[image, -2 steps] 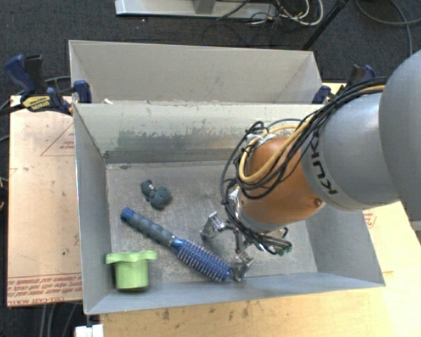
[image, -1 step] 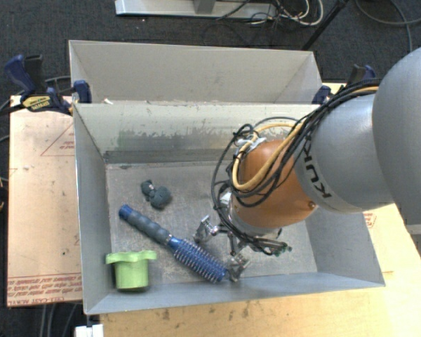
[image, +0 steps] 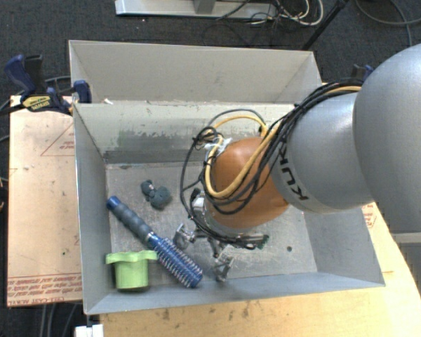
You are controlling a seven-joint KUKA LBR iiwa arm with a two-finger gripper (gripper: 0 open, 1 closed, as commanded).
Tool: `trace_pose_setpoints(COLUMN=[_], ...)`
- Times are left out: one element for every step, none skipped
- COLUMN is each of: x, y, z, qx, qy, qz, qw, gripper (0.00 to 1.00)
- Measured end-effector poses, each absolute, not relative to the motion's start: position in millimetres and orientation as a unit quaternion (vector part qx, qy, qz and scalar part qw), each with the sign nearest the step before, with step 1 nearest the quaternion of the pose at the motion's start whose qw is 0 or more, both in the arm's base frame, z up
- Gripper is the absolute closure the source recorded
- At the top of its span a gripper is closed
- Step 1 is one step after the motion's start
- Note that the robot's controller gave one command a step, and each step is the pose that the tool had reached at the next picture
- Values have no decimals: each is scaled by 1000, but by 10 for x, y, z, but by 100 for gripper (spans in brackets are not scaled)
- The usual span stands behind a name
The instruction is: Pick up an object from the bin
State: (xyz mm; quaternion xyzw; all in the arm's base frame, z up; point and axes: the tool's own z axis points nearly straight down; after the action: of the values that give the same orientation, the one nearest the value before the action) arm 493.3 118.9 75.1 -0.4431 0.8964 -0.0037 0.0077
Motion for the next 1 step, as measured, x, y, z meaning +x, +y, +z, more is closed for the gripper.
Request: trace_pose_setpoints(x=[4868], y=[1599], z=[769], qx=[-529], qy=[849], qz=[-2], qw=[7], gripper=[0])
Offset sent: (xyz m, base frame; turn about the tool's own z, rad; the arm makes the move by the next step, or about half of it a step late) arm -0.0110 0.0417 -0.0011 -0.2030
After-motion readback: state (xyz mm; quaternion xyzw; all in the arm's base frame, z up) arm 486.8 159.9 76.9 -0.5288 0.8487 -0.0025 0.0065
